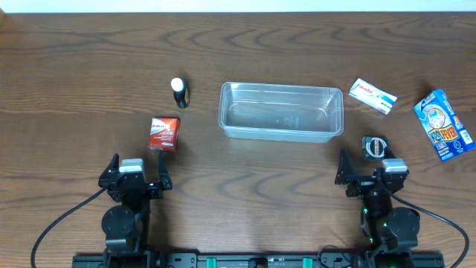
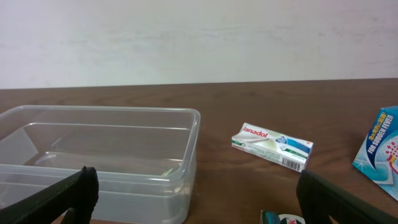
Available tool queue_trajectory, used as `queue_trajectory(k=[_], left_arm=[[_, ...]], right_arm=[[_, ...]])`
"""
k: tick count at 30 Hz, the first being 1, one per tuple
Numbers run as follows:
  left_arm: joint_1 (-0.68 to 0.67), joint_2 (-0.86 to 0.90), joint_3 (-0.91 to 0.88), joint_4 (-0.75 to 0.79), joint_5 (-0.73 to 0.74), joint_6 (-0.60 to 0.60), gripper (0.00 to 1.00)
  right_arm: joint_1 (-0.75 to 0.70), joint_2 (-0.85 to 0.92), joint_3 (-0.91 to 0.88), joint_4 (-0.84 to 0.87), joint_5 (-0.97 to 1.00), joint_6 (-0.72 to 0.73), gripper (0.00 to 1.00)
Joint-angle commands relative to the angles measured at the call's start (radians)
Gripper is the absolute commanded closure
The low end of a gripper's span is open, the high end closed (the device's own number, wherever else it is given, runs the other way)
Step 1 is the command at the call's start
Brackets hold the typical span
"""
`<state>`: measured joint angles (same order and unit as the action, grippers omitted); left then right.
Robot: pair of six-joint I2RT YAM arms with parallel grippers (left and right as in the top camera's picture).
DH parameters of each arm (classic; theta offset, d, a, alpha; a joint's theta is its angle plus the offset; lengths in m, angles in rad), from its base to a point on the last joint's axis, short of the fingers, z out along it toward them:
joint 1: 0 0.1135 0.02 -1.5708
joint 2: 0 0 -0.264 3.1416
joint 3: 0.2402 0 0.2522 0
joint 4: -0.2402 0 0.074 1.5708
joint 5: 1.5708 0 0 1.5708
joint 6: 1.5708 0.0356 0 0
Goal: Pack container
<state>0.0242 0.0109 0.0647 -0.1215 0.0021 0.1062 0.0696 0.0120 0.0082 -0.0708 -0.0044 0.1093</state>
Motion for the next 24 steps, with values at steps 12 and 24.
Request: queue_trajectory(k=[12,24], left_arm=[[-0.002,-0.007,-0.035,-0.003,0.016,0.013,0.02],[-0.002,-0.007,-0.035,-0.003,0.016,0.013,0.02]], right_arm=[[-0.011,-0.006,-0.003,-0.004,0.003,-0.013,0.01],[-0.011,-0.001,0.059,0.021,-0.140,0.028,0.01]])
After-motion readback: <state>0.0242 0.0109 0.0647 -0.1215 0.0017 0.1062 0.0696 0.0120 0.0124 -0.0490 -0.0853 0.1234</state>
